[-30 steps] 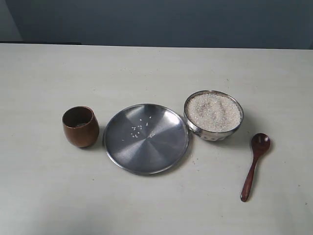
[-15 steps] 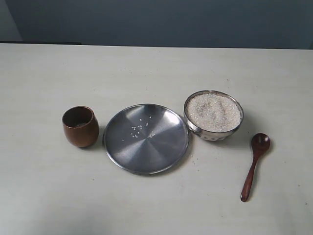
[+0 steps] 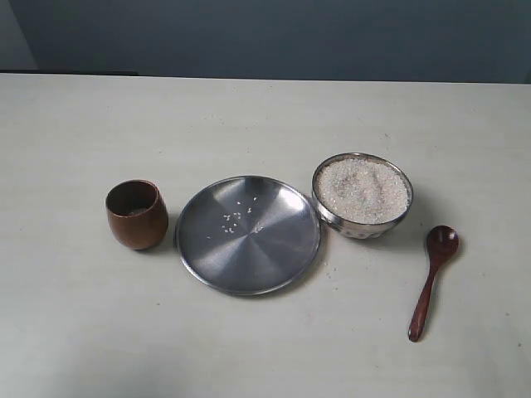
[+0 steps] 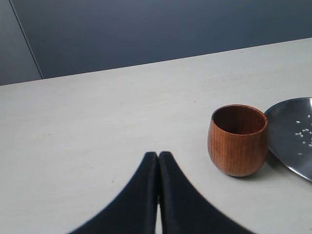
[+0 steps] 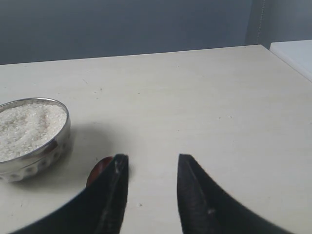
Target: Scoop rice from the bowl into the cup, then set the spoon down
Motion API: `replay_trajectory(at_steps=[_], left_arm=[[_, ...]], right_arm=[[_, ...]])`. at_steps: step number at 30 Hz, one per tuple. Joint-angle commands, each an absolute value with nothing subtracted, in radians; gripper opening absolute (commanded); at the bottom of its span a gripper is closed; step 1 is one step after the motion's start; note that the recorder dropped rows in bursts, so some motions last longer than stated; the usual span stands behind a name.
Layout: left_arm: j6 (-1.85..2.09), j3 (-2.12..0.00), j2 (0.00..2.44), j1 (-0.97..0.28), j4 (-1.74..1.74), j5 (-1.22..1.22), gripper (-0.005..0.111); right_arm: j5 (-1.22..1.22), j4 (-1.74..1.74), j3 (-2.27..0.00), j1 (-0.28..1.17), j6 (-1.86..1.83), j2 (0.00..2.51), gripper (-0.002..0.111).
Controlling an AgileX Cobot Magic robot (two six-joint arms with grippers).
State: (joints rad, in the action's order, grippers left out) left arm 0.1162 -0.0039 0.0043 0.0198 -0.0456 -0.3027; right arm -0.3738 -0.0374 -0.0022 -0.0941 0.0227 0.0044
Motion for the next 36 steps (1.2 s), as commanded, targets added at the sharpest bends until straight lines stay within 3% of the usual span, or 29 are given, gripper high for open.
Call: replay_trajectory(at_steps=[1,26,34,36], left_arm=[[0.113,0.000,0.000,0.019,-0.046,-0.288,0.000],[0.113,0.000,0.000,0.019,-0.046,-0.284,0.000],[0.113,0.000,0.000,0.019,-0.172,-0.110,0.000],[0.113,0.000,0.000,0.019,-0.187,0.030,0.000]], right_arm=[[-0.363,-0.036,0.000,-0.098,0.023,0.000,0.034],[-0.365,-0.039,0.000,-0.098,0.023,0.000,0.034],[-0.363,-0.039,0.000,-0.098,0.023,0.000,0.034],[-0.363,-0.039,0.000,-0.098,0.023,0.000,0.034]])
